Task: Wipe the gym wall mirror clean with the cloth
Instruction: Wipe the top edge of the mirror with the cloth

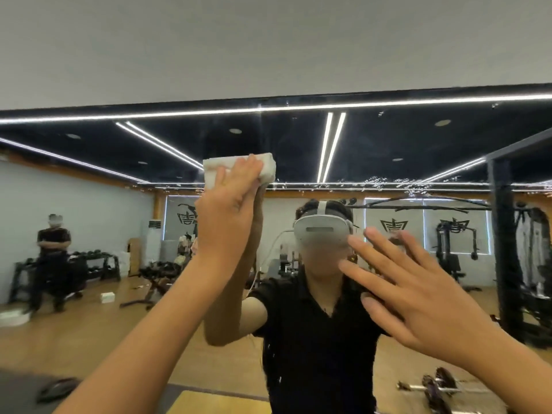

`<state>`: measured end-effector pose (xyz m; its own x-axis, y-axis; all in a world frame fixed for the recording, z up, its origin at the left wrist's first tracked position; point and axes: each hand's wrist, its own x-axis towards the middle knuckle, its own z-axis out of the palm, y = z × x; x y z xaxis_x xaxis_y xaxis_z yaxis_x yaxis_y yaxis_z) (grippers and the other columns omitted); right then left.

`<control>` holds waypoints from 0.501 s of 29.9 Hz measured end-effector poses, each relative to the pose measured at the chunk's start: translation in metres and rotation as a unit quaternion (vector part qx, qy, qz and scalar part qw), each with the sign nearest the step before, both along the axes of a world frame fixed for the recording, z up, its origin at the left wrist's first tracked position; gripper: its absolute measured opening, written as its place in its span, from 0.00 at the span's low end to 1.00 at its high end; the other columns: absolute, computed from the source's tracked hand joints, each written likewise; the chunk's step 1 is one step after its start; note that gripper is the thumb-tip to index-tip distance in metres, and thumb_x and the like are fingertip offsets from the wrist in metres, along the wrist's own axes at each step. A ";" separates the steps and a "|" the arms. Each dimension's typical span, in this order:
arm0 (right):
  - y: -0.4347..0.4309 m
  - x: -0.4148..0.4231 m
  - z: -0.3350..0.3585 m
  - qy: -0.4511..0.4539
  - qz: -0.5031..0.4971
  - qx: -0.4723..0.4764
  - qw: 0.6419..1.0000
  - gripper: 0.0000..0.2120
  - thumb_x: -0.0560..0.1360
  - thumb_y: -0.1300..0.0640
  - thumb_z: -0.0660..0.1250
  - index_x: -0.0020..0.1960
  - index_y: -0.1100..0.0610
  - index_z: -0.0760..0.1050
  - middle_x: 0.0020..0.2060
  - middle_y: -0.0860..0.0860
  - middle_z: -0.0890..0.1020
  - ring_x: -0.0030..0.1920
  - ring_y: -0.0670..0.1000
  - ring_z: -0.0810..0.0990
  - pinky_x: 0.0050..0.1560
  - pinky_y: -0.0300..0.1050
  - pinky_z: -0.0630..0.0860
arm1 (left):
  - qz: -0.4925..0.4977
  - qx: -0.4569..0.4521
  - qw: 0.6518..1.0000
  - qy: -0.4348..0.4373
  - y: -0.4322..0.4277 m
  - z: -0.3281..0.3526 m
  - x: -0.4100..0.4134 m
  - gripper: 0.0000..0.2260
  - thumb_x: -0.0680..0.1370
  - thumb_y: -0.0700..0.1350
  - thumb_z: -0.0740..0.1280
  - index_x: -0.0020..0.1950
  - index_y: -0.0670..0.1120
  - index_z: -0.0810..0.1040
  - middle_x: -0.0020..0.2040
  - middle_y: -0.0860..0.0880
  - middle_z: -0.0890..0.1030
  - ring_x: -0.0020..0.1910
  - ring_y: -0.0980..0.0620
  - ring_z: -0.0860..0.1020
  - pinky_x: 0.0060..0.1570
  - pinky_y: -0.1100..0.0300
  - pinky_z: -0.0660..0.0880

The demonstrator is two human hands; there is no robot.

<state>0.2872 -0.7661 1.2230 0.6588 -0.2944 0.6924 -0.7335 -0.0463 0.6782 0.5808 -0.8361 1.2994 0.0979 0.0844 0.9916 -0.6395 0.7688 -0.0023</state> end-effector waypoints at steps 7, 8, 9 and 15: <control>-0.010 -0.009 -0.003 0.008 0.033 -0.020 0.999 0.29 0.82 0.44 0.56 0.81 0.51 0.63 0.82 0.56 0.60 0.83 0.59 0.55 0.79 0.66 0.55 | -0.030 0.022 0.998 0.046 0.007 0.027 -0.009 0.14 0.86 0.45 0.64 0.71 0.47 0.79 0.64 0.47 0.83 0.62 0.52 0.81 0.64 0.64 0.76; -0.010 -0.010 -0.002 0.009 0.033 -0.019 0.999 0.29 0.82 0.44 0.56 0.81 0.51 0.63 0.82 0.56 0.60 0.83 0.59 0.54 0.79 0.66 0.55 | -0.029 0.015 0.998 0.056 0.009 0.042 -0.011 0.13 0.86 0.44 0.64 0.69 0.47 0.80 0.60 0.47 0.84 0.58 0.54 0.81 0.61 0.68 0.76; -0.011 -0.011 -0.002 0.010 0.032 -0.017 0.999 0.29 0.82 0.44 0.56 0.81 0.51 0.63 0.82 0.56 0.60 0.83 0.59 0.54 0.78 0.66 0.55 | -0.026 0.011 0.997 0.067 0.008 0.058 -0.012 0.12 0.86 0.45 0.64 0.67 0.47 0.82 0.55 0.48 0.84 0.54 0.55 0.81 0.57 0.69 0.76; -0.013 -0.011 -0.003 0.002 0.040 -0.013 0.999 0.28 0.82 0.45 0.57 0.81 0.50 0.63 0.82 0.56 0.59 0.83 0.59 0.55 0.78 0.67 0.56 | -0.010 0.009 0.997 0.073 0.006 0.107 -0.009 0.11 0.85 0.44 0.65 0.64 0.51 0.84 0.52 0.52 0.85 0.49 0.62 0.81 0.54 0.73 0.74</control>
<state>0.2763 -0.7786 1.2198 0.6816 -0.2225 0.6971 -0.7259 -0.0858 0.6824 0.5716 -0.8297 1.4067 0.2430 0.0641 0.9679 -0.6165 0.7806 0.1030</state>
